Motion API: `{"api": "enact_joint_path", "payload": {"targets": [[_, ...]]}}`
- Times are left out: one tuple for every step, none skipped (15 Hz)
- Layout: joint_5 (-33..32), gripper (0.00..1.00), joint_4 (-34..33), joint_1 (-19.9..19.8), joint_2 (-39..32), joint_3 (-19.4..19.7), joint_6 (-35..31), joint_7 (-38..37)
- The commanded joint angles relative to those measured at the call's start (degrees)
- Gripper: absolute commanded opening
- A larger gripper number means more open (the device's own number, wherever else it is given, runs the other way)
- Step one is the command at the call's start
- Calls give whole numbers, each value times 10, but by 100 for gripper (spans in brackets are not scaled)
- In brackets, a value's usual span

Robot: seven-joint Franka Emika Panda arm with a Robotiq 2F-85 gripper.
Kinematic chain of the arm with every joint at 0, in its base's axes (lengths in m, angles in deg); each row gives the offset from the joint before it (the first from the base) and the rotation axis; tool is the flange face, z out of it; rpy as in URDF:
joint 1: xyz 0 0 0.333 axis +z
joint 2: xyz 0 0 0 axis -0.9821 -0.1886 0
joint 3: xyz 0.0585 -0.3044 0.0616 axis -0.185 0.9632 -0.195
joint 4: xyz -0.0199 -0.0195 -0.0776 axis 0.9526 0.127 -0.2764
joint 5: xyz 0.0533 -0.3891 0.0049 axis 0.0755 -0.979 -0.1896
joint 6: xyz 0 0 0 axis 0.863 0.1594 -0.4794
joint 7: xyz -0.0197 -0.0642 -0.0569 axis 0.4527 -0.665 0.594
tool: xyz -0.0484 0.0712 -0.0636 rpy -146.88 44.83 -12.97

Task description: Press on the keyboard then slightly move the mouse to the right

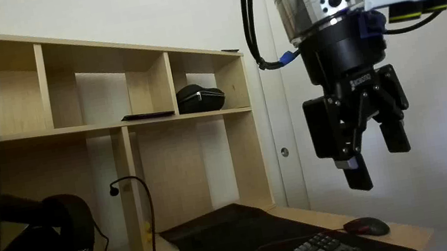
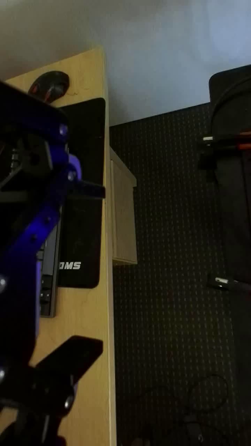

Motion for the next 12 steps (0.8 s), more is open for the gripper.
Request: {"api": "enact_joint_path", "payload": {"targets": [[-5,100,-1,6,-2,6,1,-4],[-15,100,-2,-3,1,-3,7,-18],[-12,100,-6,-9,0,-8,25,-47],[6,100,-8,-14,-1,-13,32,-91],[22,100,-11,-12,-5,-12,37,-116],[28,100,-115,-22,-44,-17,106,-151],[41,100,-127,-21,-49,-12,115,-177],[50,100,-159,-25,-59,-12,129,-208],[57,100,-197,-31,-70,-14,144,-242],[65,100,-235,-34,-81,-16,162,-279],[73,100,-273,-37,-95,-16,178,-314],[56,100,-196,-12,-45,-3,138,-270]]}}
